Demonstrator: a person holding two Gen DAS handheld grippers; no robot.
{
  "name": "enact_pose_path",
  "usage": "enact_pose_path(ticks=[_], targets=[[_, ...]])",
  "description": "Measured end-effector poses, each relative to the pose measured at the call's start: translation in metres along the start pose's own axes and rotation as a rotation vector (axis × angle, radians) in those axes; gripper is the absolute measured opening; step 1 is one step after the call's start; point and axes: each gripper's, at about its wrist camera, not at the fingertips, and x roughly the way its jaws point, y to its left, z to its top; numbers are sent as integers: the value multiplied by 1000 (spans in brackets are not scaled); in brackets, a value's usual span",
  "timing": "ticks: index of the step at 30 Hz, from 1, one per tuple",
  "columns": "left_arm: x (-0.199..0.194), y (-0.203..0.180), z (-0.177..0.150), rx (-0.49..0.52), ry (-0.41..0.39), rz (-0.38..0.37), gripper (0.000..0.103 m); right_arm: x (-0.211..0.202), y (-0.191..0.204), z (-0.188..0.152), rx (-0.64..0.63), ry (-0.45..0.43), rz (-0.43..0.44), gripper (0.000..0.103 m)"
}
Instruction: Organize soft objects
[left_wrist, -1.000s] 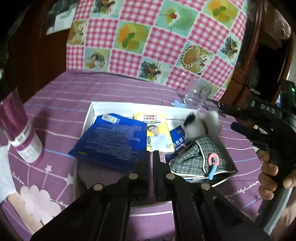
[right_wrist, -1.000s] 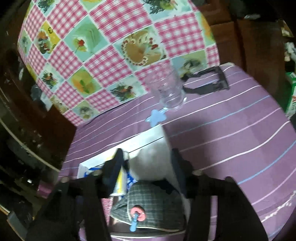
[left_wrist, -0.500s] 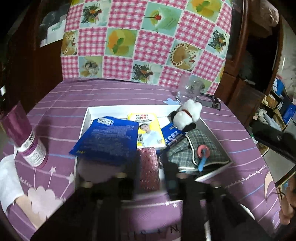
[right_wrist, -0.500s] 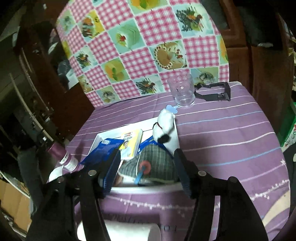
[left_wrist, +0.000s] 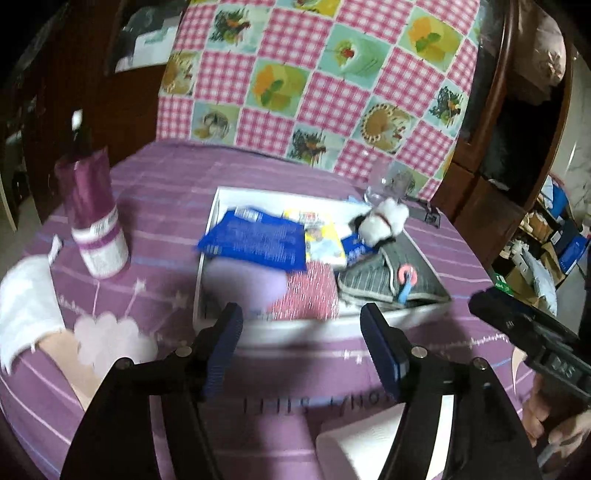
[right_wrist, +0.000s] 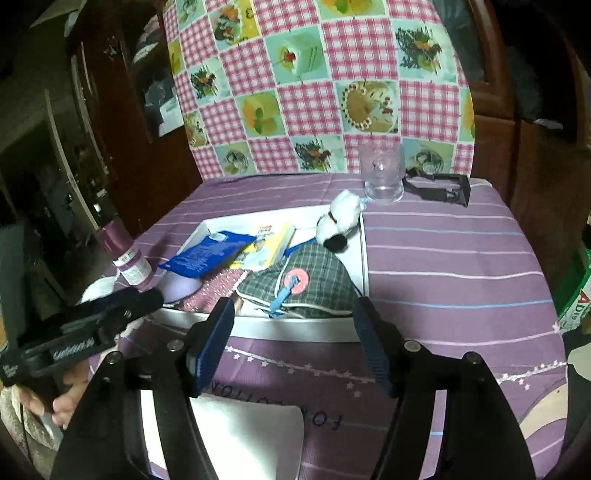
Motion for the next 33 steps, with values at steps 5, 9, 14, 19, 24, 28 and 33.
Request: enact_pose_path(ticks=[5, 9, 14, 19, 24, 28, 33], targets=[[-23, -14, -18, 35, 14, -29, 66, -16, 16, -18, -91, -1, 6, 68], [-35, -42, -43, 140, -3, 30, 67, -29, 26, -43, -142, 17, 25, 68], [-29, -50, -67, 172, -64, 122, 74, -25, 21, -67, -143, -2, 14, 76], [-30, -50, -69, 171, -101, 177, 83, -5, -21, -73, 133, 98, 131, 103], [-26, -40, -66, 119, -83, 143, 89, -4, -30, -74, 174, 131, 182, 103], [-28, -41, -67, 129, -88, 144, 89, -49, -9, -66, -117, -16, -87, 102], [-29, -44, -68, 151, -96, 157, 89, -40, -25, -79, -299, 89, -253, 102]])
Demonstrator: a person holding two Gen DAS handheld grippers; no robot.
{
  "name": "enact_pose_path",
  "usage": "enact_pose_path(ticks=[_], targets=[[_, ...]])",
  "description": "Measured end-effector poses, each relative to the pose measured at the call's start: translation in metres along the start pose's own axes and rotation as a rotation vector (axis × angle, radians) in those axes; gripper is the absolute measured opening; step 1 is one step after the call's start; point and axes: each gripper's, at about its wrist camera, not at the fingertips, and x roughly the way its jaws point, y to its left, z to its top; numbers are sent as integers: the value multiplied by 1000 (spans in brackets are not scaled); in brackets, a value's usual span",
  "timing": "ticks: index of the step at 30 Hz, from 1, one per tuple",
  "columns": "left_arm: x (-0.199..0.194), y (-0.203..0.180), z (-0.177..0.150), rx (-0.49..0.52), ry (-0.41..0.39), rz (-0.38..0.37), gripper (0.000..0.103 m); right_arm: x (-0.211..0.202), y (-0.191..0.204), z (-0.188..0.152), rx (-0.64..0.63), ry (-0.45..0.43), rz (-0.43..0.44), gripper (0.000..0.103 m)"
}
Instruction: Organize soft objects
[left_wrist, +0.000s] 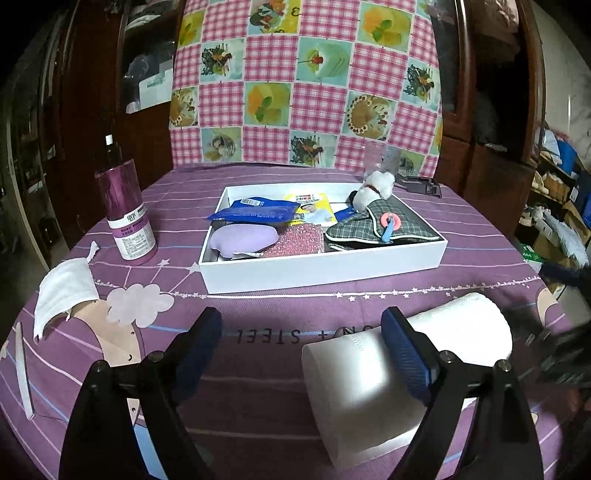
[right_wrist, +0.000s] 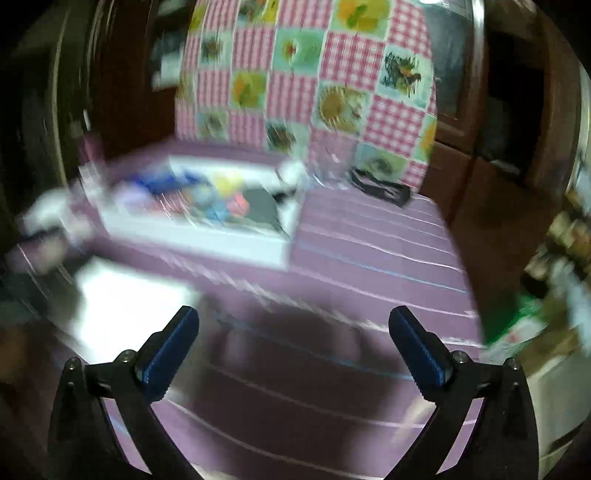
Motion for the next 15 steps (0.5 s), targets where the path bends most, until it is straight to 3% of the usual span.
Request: enact_pose_path(ticks=[2, 3, 5, 6, 9, 15], targets=[[0, 1, 0, -9, 2, 1, 89, 17, 3, 7, 13, 102, 147, 90], [0, 2, 0, -10, 2, 4, 89, 18, 4, 11, 18, 111, 176, 85], [0, 3, -1, -13, 3, 0, 89, 22, 5, 17, 21, 137, 182, 86], [0, 3, -1, -14, 3, 2, 89, 31, 5, 19, 28, 191, 186, 90], [1, 4, -1, -20, 6, -2, 89, 37, -2, 27, 70, 210, 163, 103], [2, 4, -1, -26, 9, -7, 89, 37, -2, 33, 70, 207, 162, 103]])
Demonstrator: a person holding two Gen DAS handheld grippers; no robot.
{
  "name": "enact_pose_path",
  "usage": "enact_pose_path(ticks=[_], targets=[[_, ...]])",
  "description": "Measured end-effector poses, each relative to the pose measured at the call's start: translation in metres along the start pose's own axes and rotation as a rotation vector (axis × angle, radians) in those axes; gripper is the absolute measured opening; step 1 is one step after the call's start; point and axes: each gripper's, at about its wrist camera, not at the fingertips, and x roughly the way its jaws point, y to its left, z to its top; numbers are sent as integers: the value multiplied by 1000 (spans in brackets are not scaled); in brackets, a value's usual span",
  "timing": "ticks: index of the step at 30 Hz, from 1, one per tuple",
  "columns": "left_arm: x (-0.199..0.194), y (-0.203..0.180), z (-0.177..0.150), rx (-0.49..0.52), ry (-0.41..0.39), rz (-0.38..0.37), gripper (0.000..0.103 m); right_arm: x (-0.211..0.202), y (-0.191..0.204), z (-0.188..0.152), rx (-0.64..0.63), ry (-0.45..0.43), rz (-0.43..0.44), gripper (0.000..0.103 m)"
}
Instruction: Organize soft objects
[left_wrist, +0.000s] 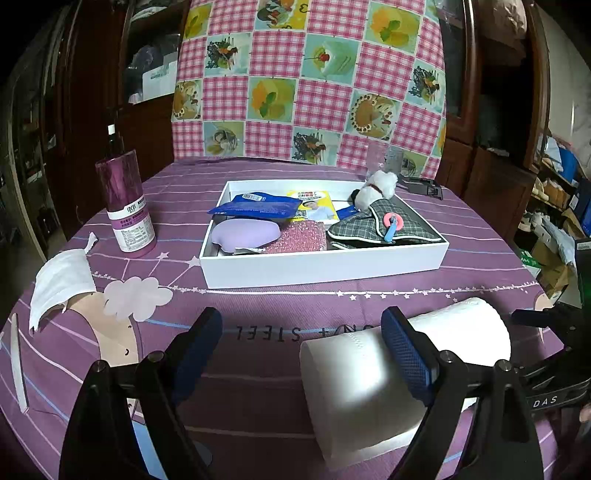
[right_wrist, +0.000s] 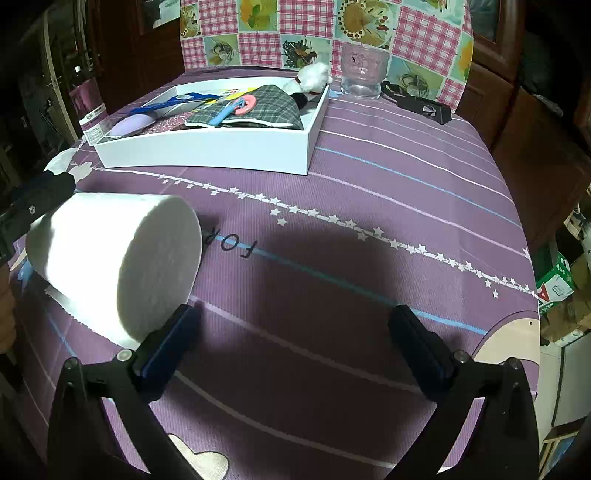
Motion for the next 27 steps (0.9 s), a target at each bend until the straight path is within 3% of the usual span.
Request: enact_pose_path(ticks=[27], targets=[[2, 1, 0, -13, 4, -2, 89, 2, -1, -4, 0, -1, 0, 103]])
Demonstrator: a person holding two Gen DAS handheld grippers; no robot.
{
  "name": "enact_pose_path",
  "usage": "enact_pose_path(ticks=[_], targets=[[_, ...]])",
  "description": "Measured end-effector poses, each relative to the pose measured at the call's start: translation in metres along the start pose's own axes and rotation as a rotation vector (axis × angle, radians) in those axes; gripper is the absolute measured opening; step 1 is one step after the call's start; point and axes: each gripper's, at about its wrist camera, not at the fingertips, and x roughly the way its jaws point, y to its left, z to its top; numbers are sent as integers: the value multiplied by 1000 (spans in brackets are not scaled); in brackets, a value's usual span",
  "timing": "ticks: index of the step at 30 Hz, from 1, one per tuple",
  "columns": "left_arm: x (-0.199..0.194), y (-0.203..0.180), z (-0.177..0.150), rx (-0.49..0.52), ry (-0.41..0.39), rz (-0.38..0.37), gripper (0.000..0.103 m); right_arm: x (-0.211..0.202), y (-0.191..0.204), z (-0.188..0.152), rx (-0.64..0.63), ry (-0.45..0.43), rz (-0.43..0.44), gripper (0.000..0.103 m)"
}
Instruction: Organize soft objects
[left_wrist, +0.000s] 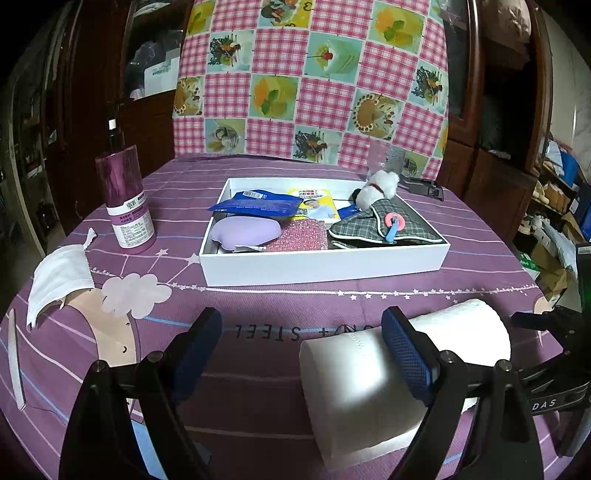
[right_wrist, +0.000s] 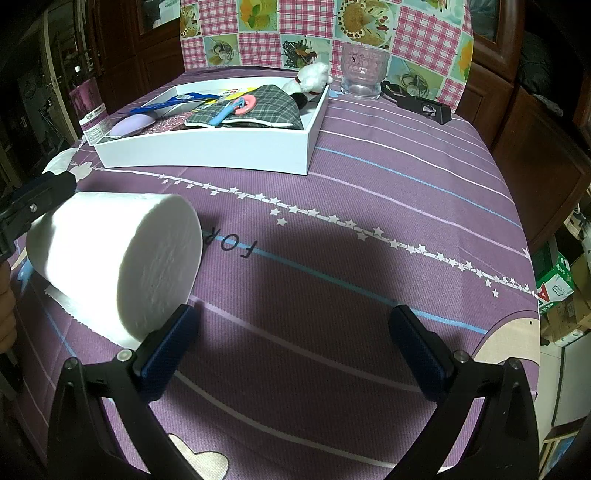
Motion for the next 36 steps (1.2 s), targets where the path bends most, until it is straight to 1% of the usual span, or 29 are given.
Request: enact_pose_path(ticks=[1, 3, 4, 8, 10, 11, 12, 14, 16, 17, 20, 21, 22, 25, 26, 28, 29, 31, 36], targets=[[0, 0, 0, 0, 0, 0, 89, 0, 0, -3, 0, 0, 0, 103], [0, 0, 0, -1, 1, -1, 89, 0, 0, 4, 0, 0, 0, 103], [0, 0, 0, -1, 1, -1, 89, 0, 0, -1, 0, -1, 0, 103], [0, 0, 0, 0, 0, 0, 89, 1, 0, -4, 0, -1, 0, 103], [0, 0, 0, 0, 0, -1, 89, 0, 0, 0, 0, -1, 0, 103], [0, 0, 0, -1, 1, -1, 89, 1, 0, -5, 0, -2, 0, 103], [0, 0, 0, -1, 1, -1, 89, 0, 0, 0, 0, -2, 0, 103], [0, 0, 0, 0, 0, 0, 89, 1, 0, -6, 0, -2, 0, 103], [0, 0, 0, -1, 0, -1, 89, 1, 0, -6, 0, -2, 0, 103], [0, 0, 0, -1, 0, -1, 89, 0, 0, -1, 0, -2, 0, 103], [0, 0, 0, -1, 0, -1, 89, 1, -1, -7, 0, -3, 0, 103], [0, 0, 0, -1, 0, -1, 89, 1, 0, -2, 0, -3, 0, 103], [0, 0, 0, -1, 0, -1, 89, 1, -1, -7, 0, -3, 0, 103], [0, 0, 0, -1, 0, -1, 89, 1, -1, -7, 0, -2, 0, 103], [0, 0, 0, -1, 0, -1, 89, 1, 0, -2, 0, -3, 0, 103], [1, 0, 0, -1, 0, -1, 89, 1, -1, -7, 0, -3, 0, 103], [0, 0, 0, -1, 0, -1, 89, 1, 0, -2, 0, -2, 0, 103], [0, 0, 0, -1, 0, -1, 89, 1, -1, -8, 0, -3, 0, 103], [1, 0, 0, -1, 0, 0, 89, 1, 0, -5, 1, -4, 0, 103]])
